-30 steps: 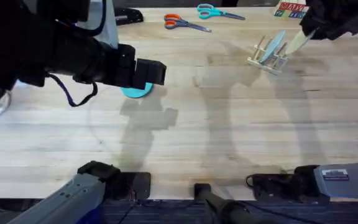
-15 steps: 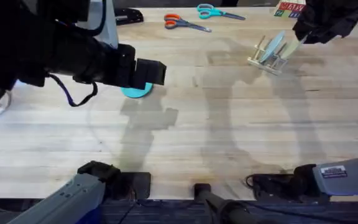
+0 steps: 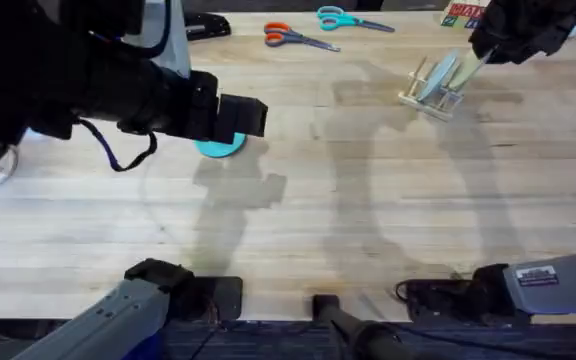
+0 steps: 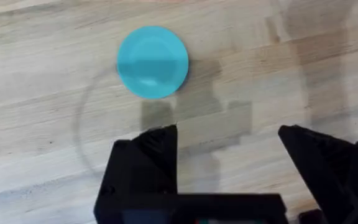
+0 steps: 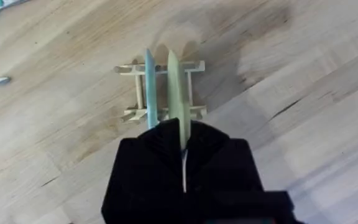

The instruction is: Pick up the plates from the table one by one and place each into a slot on the dish rack.

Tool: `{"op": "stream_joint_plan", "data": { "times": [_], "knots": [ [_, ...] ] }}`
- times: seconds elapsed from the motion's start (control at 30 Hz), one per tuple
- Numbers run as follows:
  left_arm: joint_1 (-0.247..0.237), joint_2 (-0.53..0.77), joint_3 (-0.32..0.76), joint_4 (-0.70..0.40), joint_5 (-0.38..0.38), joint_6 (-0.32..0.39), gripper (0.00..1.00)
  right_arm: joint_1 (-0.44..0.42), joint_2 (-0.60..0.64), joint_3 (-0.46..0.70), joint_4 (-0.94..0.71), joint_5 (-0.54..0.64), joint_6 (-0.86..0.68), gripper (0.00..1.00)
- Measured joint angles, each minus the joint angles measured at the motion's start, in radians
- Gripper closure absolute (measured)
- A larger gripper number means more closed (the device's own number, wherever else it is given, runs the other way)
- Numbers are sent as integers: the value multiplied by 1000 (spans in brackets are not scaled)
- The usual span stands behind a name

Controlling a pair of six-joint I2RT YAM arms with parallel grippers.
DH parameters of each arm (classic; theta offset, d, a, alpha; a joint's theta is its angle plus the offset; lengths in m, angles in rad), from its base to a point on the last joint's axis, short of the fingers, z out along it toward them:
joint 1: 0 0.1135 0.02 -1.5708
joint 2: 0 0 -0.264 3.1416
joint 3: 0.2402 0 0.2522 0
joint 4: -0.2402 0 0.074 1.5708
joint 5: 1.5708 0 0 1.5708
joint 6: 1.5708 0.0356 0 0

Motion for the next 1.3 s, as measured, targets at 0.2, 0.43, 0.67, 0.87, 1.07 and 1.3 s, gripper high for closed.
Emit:
{"op": "stream_joint_plan", "data": {
  "times": [0.2,0.43,0.67,0.87,1.07,1.3],
  "knots": [
    [0,0,0,0,0,0,7,0,0,0,1,-2,-8,973],
    [0,0,0,0,0,0,7,0,14,1,4,-3,-8,973],
    [0,0,0,0,0,0,7,0,56,1,12,-6,-8,973],
    [0,0,0,0,0,0,7,0,63,1,19,-6,-8,973],
    [0,0,0,0,0,0,7,0,63,1,25,-6,-8,973],
    [0,0,0,0,0,0,8,0,63,1,45,-6,-15,973]
  ]
}}
